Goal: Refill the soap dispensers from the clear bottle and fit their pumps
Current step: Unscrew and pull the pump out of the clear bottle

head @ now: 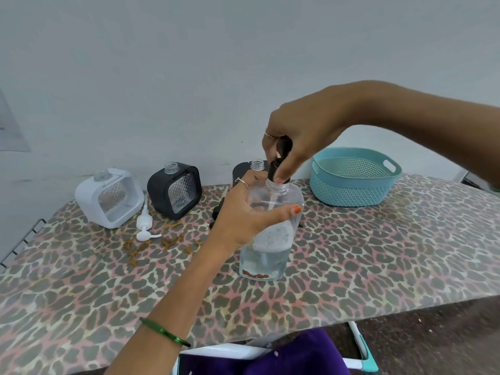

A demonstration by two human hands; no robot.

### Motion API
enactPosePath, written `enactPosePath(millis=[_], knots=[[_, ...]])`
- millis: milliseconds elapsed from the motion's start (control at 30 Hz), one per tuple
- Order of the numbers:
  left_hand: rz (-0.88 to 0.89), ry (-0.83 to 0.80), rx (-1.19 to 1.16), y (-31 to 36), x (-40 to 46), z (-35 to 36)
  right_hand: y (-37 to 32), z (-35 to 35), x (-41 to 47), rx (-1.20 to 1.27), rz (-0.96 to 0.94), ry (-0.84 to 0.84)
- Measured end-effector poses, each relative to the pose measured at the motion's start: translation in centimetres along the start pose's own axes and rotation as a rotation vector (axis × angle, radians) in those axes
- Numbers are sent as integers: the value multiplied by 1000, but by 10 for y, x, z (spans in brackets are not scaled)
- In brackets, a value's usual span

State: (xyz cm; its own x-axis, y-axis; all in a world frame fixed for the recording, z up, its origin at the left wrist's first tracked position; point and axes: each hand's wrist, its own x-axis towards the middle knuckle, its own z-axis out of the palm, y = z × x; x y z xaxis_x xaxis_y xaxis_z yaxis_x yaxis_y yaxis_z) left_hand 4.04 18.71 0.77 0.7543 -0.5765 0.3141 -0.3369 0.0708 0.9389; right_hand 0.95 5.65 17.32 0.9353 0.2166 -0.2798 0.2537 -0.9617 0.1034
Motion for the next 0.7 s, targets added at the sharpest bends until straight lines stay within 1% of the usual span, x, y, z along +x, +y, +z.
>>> enactPosePath(millis=[67,133,167,233,300,367,400,500,567,700], knots=[[-4,-1,-10,1,0,0,1,-4,-3,2,-82,-45],[-10,-1,-26,1,0,-2,6,-5,-5,38,-109,-24],[-13,0,-28,1,0,-2,6,-4,-6,93,-81,23],[-17,10,-16,0,1,-3,6,-1,-6,248,38,112],[-22,20,-5,0,2,-3,5,4,-4,353,145,110],[-25,15,0,0,2,-2,7,9,-1,354,181,89],[-23,13,0,0,3,-2,8,12,1,352,178,93],[-21,9,7,0,4,-2,11,20,9,417,144,178],[-27,13,-2,0,3,-3,10,20,9,442,94,207],[-28,20,-40,0,1,-4,13,17,-1,525,-54,122]])
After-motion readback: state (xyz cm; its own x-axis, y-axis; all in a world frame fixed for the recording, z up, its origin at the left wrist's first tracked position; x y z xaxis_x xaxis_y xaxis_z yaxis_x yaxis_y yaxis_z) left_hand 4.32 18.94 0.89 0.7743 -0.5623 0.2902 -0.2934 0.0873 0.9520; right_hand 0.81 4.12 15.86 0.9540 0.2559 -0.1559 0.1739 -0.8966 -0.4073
